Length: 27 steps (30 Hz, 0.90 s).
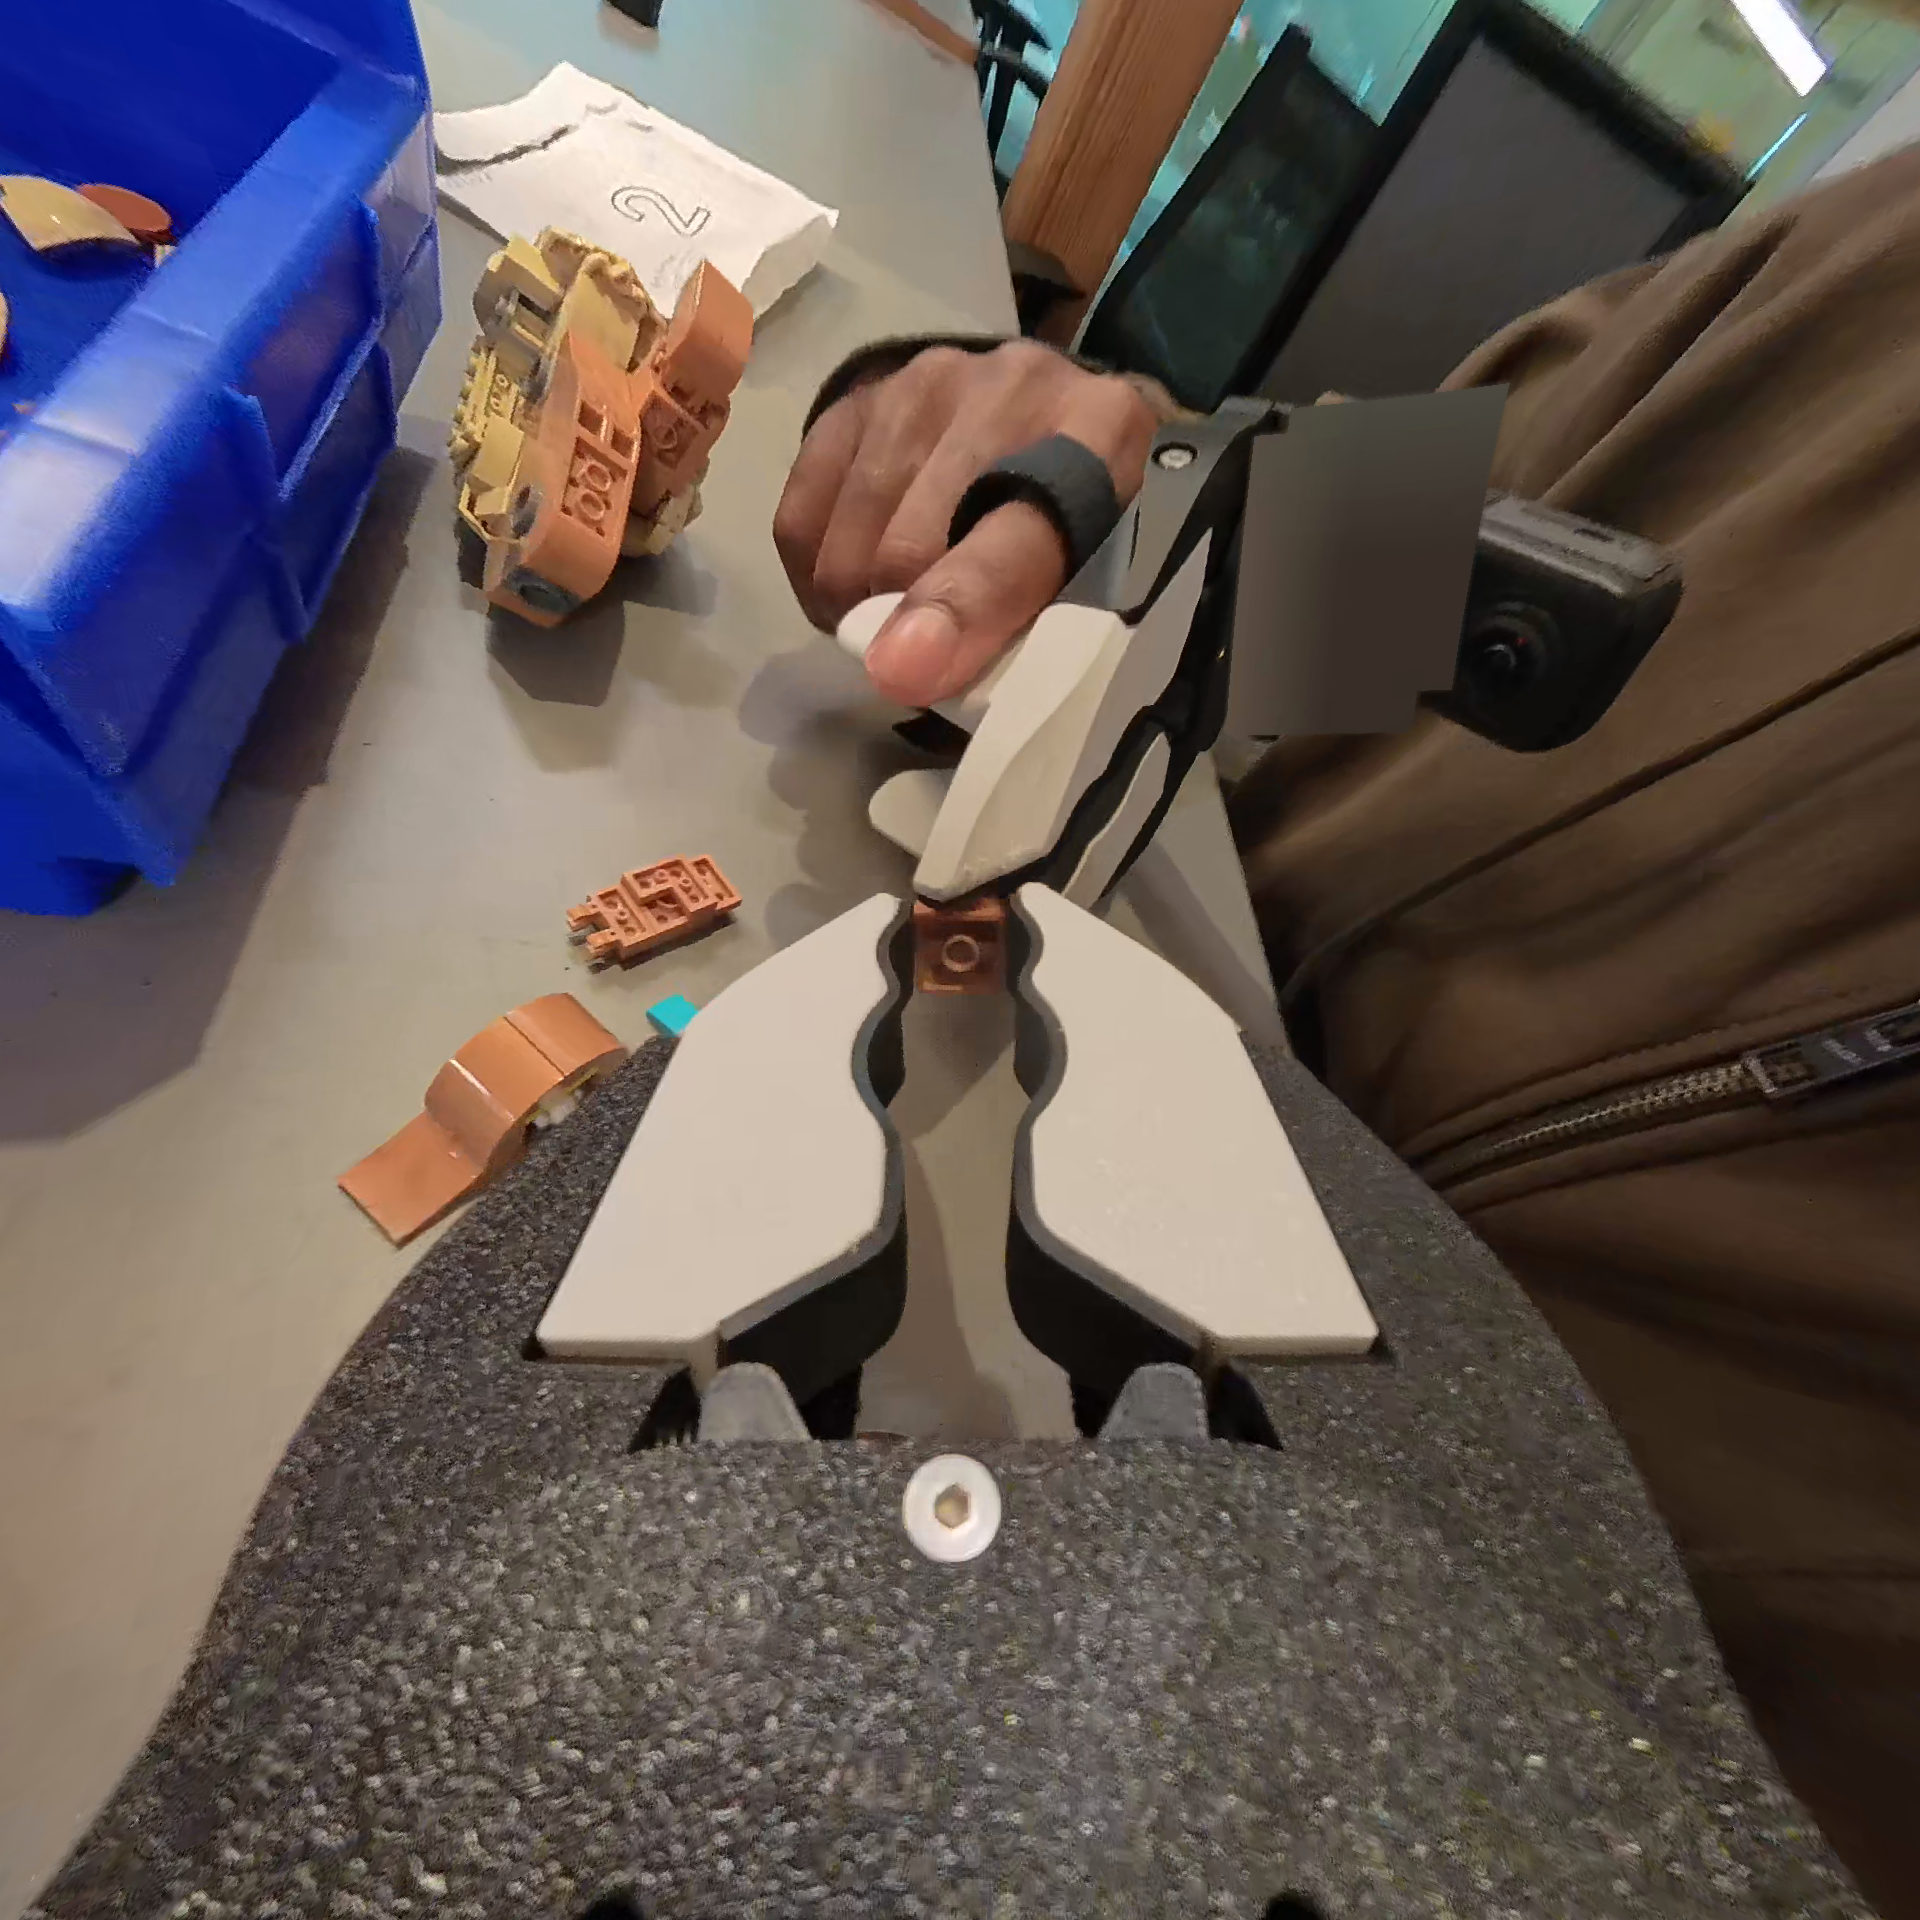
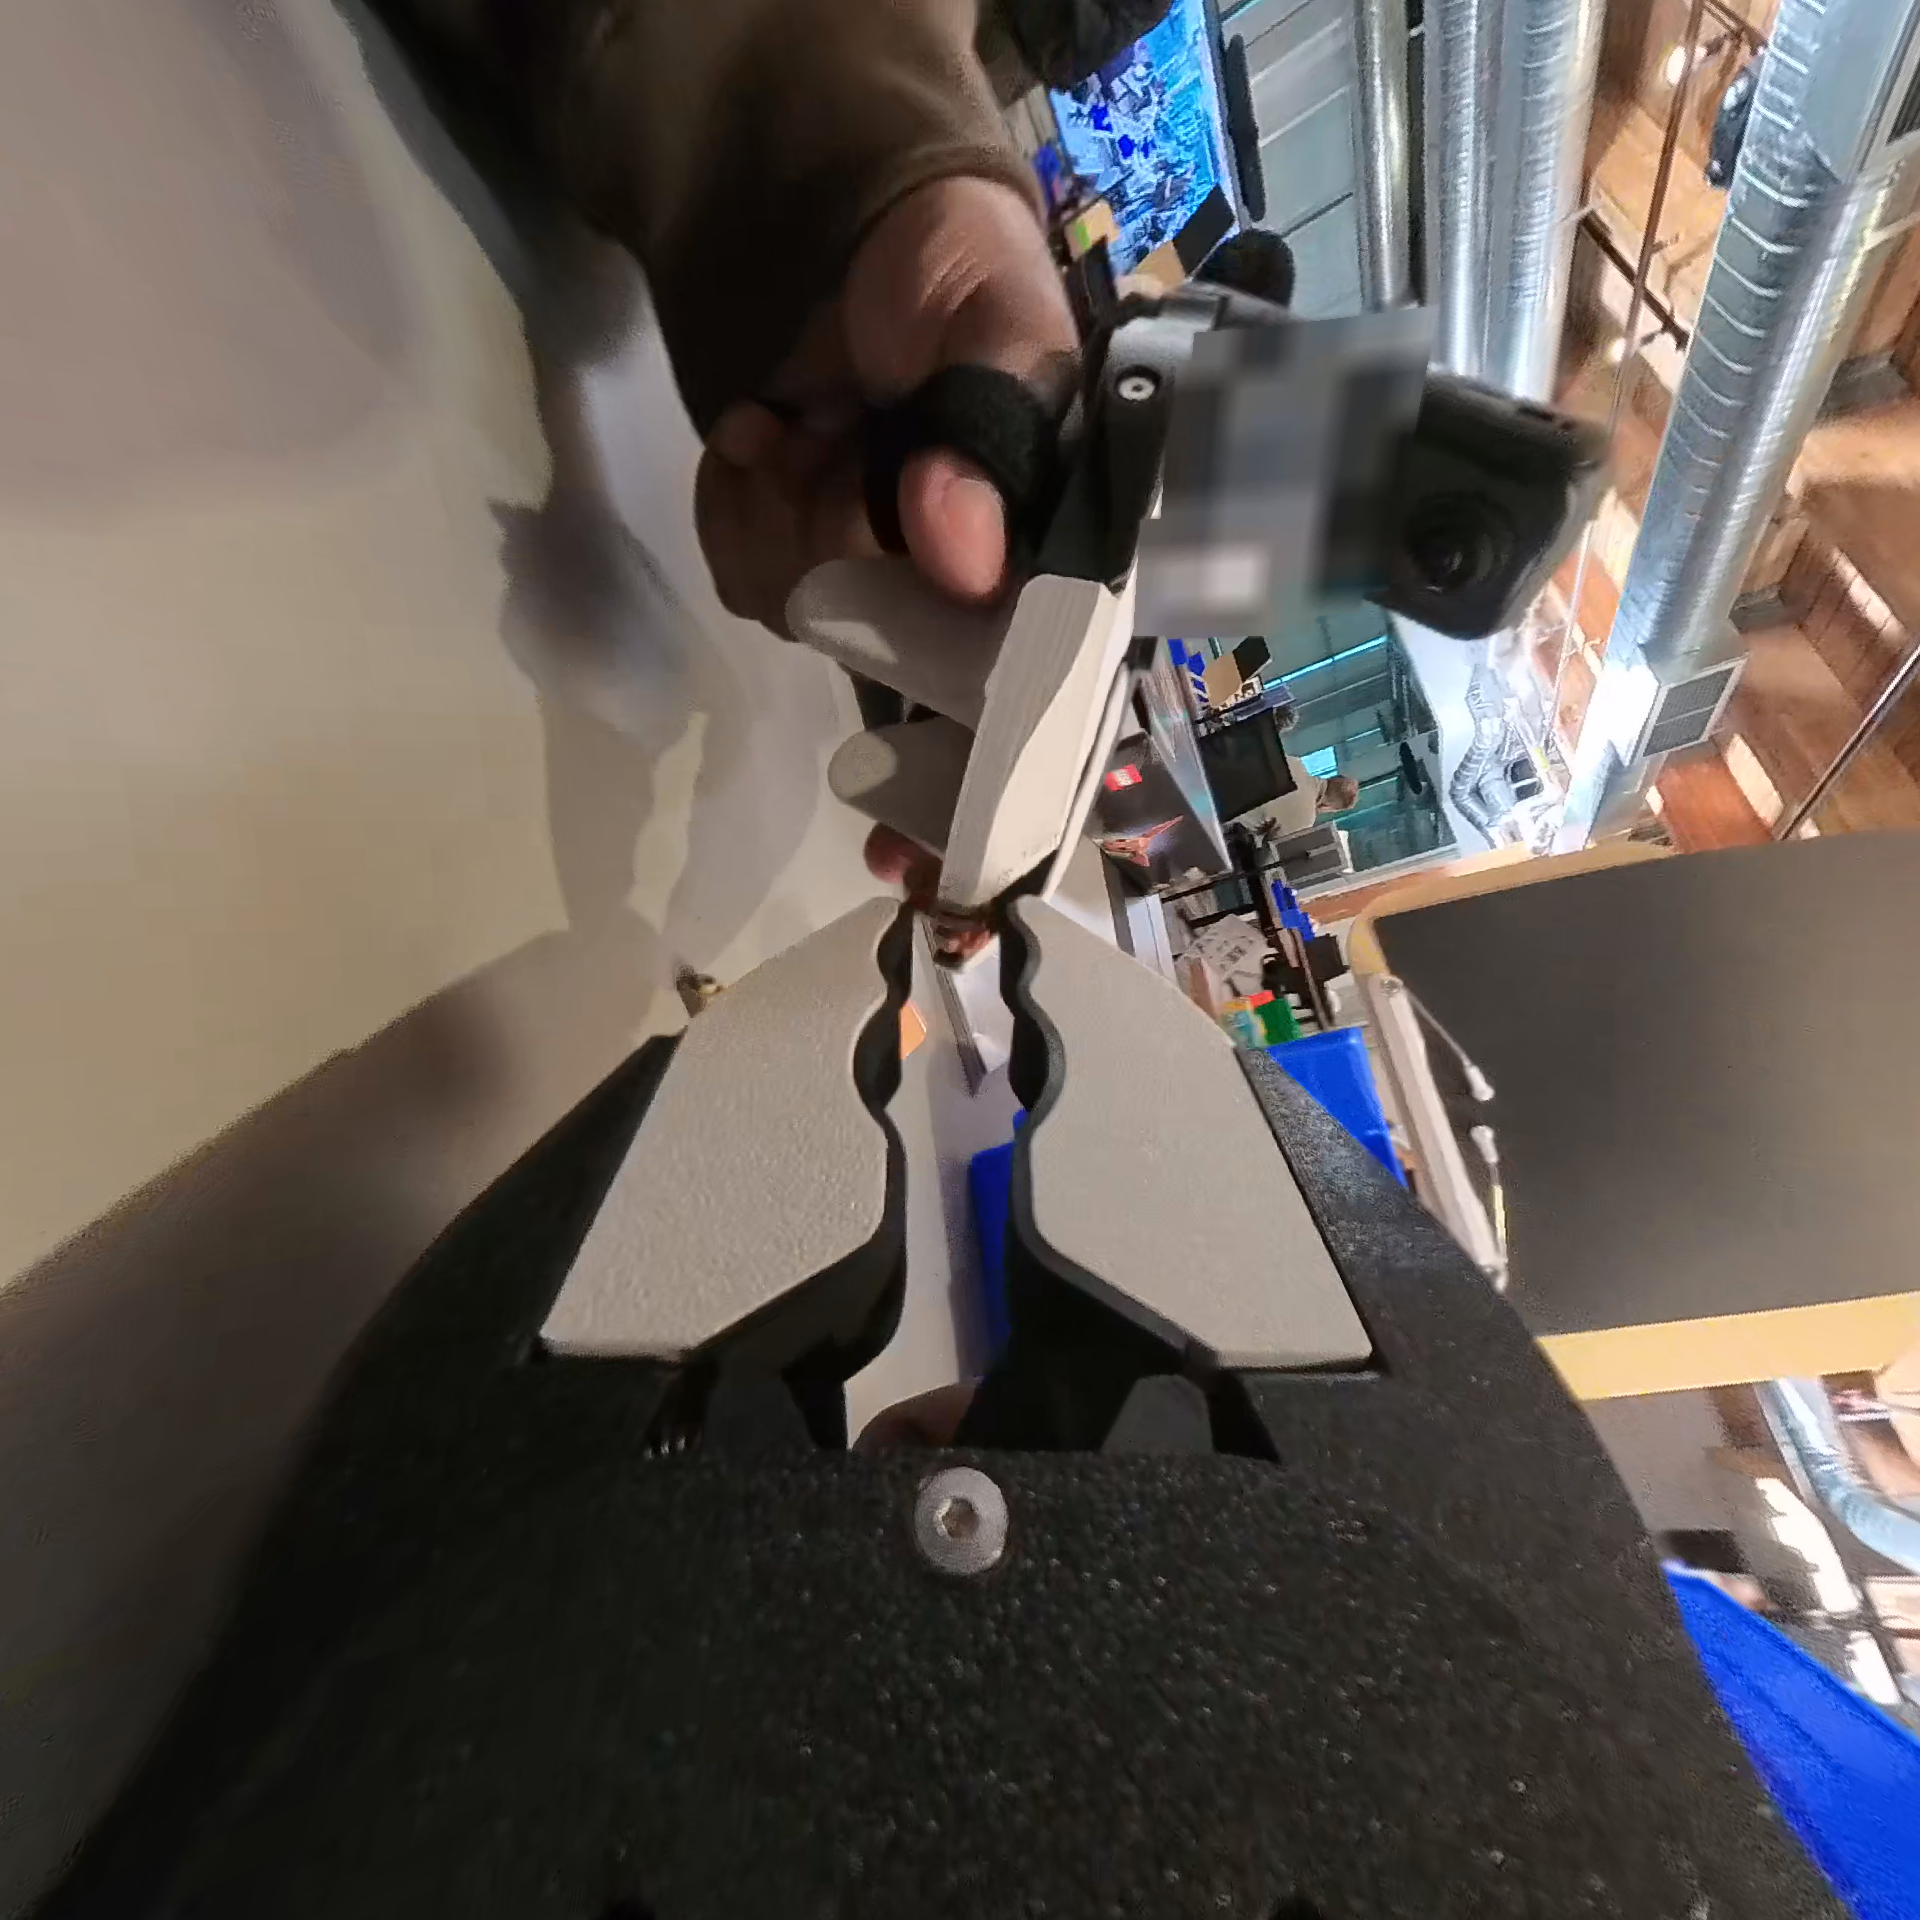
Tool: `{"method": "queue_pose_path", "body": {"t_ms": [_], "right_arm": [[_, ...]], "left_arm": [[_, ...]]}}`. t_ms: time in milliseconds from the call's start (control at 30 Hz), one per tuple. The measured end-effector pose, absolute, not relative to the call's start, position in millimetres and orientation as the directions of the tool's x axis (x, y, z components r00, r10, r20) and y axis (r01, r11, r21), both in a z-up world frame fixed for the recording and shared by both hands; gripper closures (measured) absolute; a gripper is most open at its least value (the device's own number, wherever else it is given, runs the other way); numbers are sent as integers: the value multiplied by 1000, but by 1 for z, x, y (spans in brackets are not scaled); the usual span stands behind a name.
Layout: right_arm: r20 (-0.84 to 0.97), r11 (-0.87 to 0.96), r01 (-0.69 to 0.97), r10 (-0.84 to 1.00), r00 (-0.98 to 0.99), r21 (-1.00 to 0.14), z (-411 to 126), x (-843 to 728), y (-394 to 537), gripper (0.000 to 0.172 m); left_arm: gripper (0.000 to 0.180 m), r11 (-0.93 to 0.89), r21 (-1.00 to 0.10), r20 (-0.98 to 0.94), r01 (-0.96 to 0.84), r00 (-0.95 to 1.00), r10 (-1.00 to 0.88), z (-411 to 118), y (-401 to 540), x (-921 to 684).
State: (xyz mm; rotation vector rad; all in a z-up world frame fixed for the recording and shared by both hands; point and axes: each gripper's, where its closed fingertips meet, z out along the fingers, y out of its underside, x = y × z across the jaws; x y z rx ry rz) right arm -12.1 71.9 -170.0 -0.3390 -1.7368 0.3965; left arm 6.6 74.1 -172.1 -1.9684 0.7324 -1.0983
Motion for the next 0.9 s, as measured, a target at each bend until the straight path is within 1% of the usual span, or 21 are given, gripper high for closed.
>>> {"method": "queue_pose_path", "body": {"t_ms": [133, 267, 433, 533, 767, 833, 900], "right_arm": [[798, 817, 19, 569, -198, -577, -164, -14, 74, 161], [645, 671, 75, 732, -219, -737, -162, -16, 82, 161], [480, 506, 144, 858, -182, -851, -157, -16, 100, 162], [425, 449, 161, 891, -162, -879, -155, -15, 107, 162], [434, 451, 181, 892, -125, -874, -151, -17, 115, 162], [471, 474, 202, 880, -67, -857, -141, -19, 130, 162], [517, 494, 245, 855, 36, -834, -123, -21, 156, 162]], "left_arm": [[164, -599, -801, 547, 3, 414, -728, -164, 78, 7], [163, -635, -765, 621, 106, 383, -684, -160, 85, 4], [165, -620, -753, 649, 220, 403, -645, -152, 99, -14], [165, -616, -751, 651, 239, 429, -627, -154, 104, -22], [166, -624, -758, 626, 189, 480, -614, -166, 107, -20], [166, -618, -769, 598, 161, 520, -609, -171, 109, -21], [165, -611, -782, 564, 125, 560, -607, -176, 110, -22]]}}
